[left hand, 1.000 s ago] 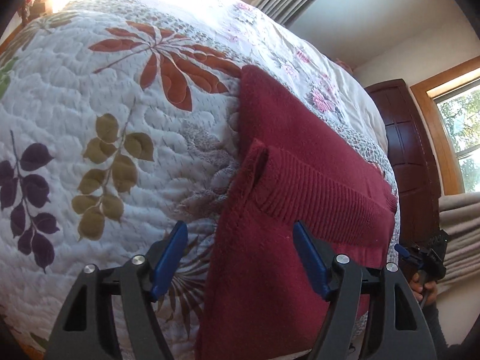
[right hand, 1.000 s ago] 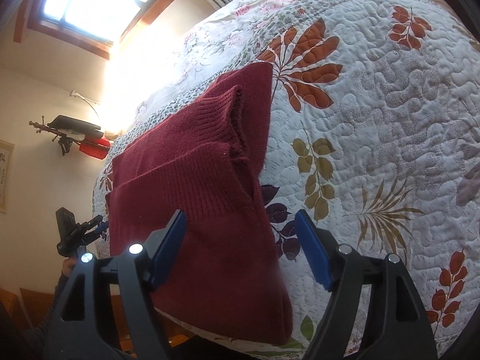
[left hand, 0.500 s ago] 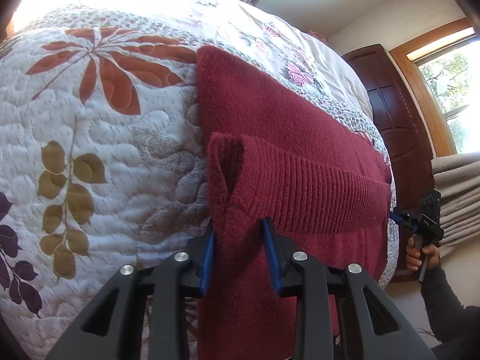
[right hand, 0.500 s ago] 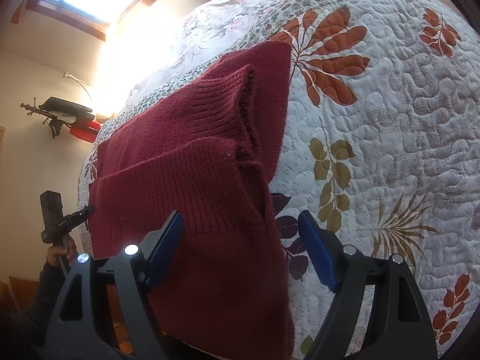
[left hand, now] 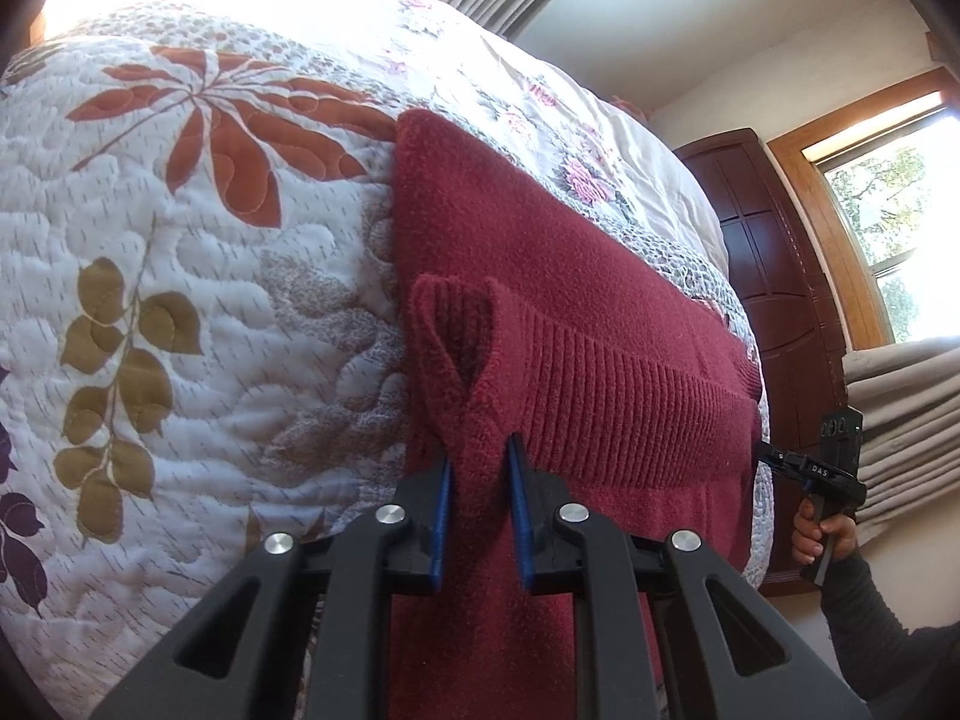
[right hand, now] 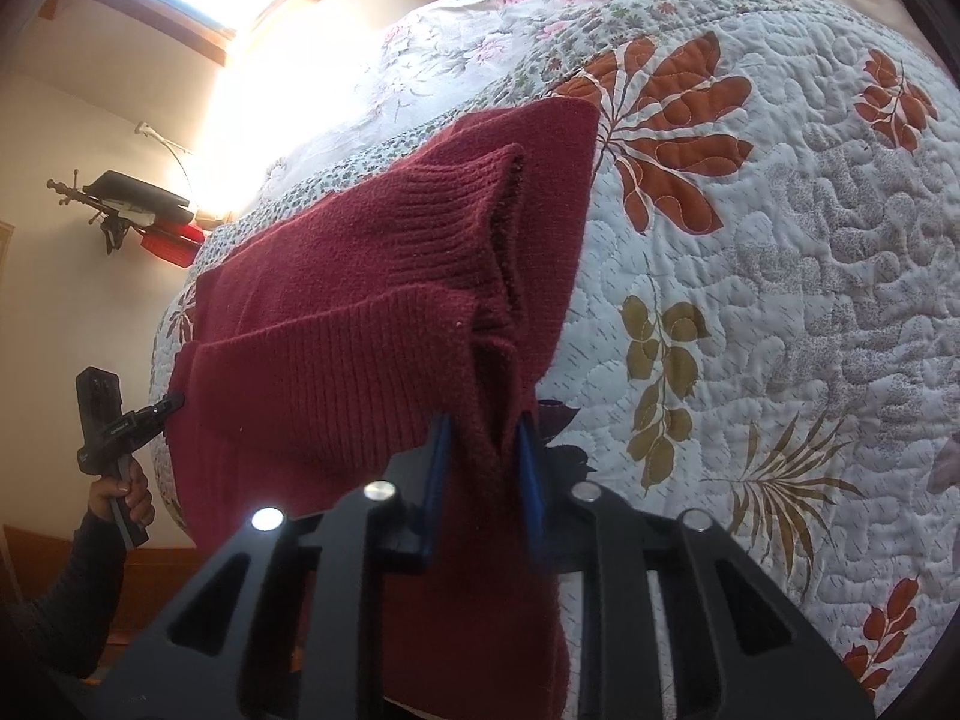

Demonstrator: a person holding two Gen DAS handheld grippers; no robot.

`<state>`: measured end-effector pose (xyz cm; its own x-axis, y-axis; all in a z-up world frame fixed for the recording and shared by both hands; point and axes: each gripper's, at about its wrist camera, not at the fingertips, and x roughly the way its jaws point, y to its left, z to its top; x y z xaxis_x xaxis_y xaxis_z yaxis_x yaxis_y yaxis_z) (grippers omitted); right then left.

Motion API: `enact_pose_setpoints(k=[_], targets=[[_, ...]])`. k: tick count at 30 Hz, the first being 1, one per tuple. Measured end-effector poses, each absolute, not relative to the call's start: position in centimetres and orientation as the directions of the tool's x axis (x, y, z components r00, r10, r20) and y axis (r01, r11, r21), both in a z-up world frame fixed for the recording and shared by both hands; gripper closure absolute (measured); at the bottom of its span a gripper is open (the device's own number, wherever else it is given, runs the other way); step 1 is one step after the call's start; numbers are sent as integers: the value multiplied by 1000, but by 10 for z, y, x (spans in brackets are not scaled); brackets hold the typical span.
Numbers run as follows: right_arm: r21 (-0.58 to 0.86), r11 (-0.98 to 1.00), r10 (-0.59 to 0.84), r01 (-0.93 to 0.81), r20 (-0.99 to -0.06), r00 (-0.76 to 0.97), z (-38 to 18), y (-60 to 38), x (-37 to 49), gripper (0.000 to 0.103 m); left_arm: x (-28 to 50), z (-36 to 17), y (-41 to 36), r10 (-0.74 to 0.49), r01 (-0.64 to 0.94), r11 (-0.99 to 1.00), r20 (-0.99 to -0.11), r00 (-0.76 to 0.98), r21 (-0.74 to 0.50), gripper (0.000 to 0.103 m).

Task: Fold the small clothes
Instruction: 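Grasp the sweater's folded edge with both tools and lift it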

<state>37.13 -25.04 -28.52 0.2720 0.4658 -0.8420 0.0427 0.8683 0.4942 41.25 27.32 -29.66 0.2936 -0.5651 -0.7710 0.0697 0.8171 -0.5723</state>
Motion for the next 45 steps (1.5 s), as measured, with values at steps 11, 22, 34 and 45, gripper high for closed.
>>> enact_pose_setpoints(k=[11, 22, 34, 45], targets=[[471, 882, 421, 24, -810, 409, -229, -242, 346, 97, 379, -243, 264, -469, 114, 873, -755, 458, -473, 93], [484, 875, 409, -23, -714, 569, -143, -250, 342, 97, 365, -148, 263, -458, 225, 880, -620, 637, -418, 93], [492, 870, 407, -21, -694, 594, -131, -264, 437, 97, 468, -143, 256, -492, 270, 865, -613, 619, -422, 93], [495, 865, 389, 83, -765, 513, -188, -277, 515, 97, 558, -194, 248, -500, 221, 862, -697, 514, -456, 93]])
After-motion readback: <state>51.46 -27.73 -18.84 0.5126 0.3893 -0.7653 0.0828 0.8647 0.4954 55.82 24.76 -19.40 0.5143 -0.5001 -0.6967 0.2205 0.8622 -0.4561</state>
